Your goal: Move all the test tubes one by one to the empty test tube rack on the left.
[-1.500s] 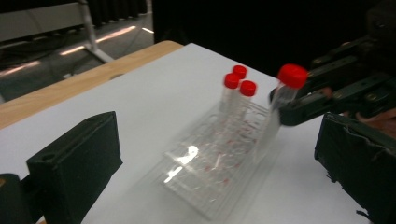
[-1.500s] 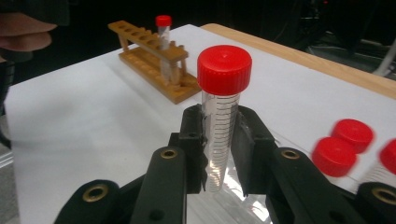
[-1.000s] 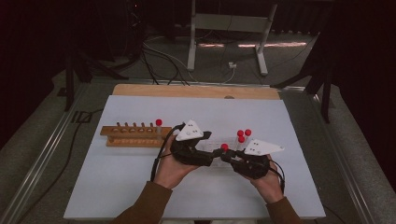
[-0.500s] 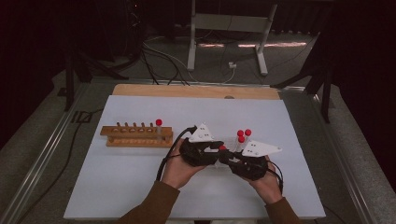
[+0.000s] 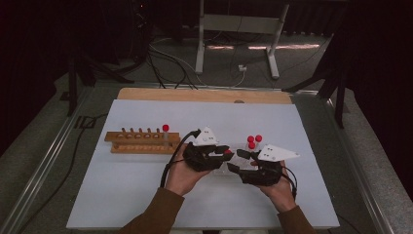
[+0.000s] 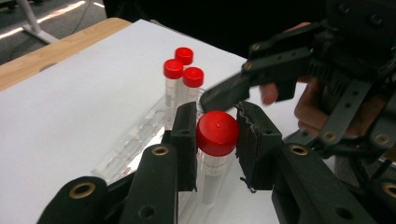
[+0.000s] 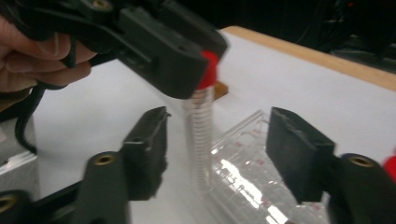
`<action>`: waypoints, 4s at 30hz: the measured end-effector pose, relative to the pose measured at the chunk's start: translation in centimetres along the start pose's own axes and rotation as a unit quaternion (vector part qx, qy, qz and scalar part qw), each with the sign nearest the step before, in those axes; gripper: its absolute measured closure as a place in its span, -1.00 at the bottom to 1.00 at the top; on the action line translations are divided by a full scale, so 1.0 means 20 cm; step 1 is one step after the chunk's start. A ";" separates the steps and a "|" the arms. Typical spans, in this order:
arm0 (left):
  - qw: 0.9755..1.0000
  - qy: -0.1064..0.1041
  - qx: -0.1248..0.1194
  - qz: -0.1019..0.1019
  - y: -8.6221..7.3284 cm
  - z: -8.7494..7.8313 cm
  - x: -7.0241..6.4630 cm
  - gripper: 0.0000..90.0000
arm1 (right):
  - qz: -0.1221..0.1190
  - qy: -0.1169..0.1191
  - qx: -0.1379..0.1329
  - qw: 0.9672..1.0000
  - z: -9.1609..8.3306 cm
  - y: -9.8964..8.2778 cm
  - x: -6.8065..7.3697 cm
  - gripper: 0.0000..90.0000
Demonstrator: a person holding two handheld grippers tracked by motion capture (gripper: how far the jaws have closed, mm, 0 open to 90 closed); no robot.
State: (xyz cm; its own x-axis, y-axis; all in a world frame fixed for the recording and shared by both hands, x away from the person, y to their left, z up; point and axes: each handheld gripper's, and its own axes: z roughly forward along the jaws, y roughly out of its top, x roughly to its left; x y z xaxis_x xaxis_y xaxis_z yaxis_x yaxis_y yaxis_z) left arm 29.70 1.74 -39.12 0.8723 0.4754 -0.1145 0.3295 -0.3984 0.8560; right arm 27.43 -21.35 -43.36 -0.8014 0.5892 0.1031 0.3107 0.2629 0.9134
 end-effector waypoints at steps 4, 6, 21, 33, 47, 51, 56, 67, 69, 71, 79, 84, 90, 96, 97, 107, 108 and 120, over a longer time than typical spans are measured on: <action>1.000 0.008 -0.002 -0.006 -0.01 -0.03 0.02 0.58 | 0.008 -0.016 -0.015 1.000 -0.02 0.00 -0.02 -0.58; 1.000 0.012 -0.006 -0.011 -0.01 -0.05 0.04 0.58 | 0.014 -0.023 -0.023 0.999 -0.04 0.00 -0.04 -0.69; 0.998 0.044 -0.017 -0.034 -0.05 -0.19 0.13 0.58 | 0.027 -0.077 -0.036 0.996 -0.10 -0.01 -0.12 -1.00; 0.995 0.083 -0.021 -0.052 -0.09 -0.33 0.23 0.58 | 0.039 -0.092 -0.047 0.994 -0.15 -0.02 -0.16 -1.00; 0.987 0.144 -0.021 -0.068 -0.13 -0.51 0.36 0.58 | 0.044 -0.092 -0.052 0.993 -0.17 -0.03 -0.18 -1.00; 0.984 0.164 -0.021 -0.069 -0.14 -0.55 0.40 0.58 | 0.045 -0.092 -0.053 0.993 -0.17 -0.03 -0.18 -1.00; 0.980 0.187 -0.016 -0.072 -0.15 -0.58 0.44 0.58 | 0.047 -0.091 -0.052 0.993 -0.16 -0.03 -0.18 -1.00; 0.972 0.222 -0.015 -0.080 -0.13 -0.62 0.51 0.58 | 0.048 -0.094 -0.052 0.993 -0.17 -0.04 -0.19 -1.00; 0.970 0.228 -0.015 -0.084 -0.13 -0.63 0.52 0.58 | 0.048 -0.094 -0.053 0.993 -0.17 -0.04 -0.19 -1.00; 0.968 0.234 -0.012 -0.086 -0.12 -0.63 0.54 0.58 | 0.048 -0.094 -0.053 0.993 -0.17 -0.04 -0.19 -1.00; 0.962 0.258 -0.008 -0.091 -0.11 -0.63 0.58 0.58 | 0.048 -0.094 -0.053 0.993 -0.17 -0.04 -0.18 -1.00; 0.959 0.269 0.001 -0.090 -0.12 -0.62 0.60 0.58 | 0.049 -0.093 -0.053 0.993 -0.17 -0.04 -0.18 -1.00; 0.957 0.273 0.006 -0.097 -0.15 -0.60 0.63 0.58 | 0.048 -0.092 -0.054 0.993 -0.16 -0.04 -0.18 -1.00; 0.957 0.271 0.012 -0.106 -0.21 -0.56 0.64 0.58 | 0.047 -0.092 -0.054 0.993 -0.17 -0.04 -0.18 -1.00; 0.957 0.271 0.013 -0.107 -0.21 -0.56 0.64 0.58 | 0.047 -0.092 -0.054 0.993 -0.17 -0.04 -0.18 -1.00; 0.955 0.267 0.024 -0.124 -0.31 -0.51 0.66 0.58 | 0.047 -0.091 -0.055 0.993 -0.17 -0.04 -0.18 -1.00; 0.955 0.266 0.025 -0.125 -0.32 -0.50 0.66 0.58 | 0.047 -0.091 -0.055 0.993 -0.17 -0.04 -0.18 -1.00; 0.957 0.258 0.036 -0.129 -0.36 -0.46 0.67 0.57 | 0.048 -0.091 -0.056 0.993 -0.17 -0.04 -0.18 -1.00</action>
State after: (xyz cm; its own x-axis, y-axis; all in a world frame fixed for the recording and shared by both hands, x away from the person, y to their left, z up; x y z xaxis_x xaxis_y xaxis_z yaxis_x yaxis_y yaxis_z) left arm 35.72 18.34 -42.21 0.4700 0.8819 -0.0363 0.5502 -0.2605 0.7933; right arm 28.39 -26.27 -43.11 -0.6625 0.7381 0.1275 0.3130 0.1181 0.9424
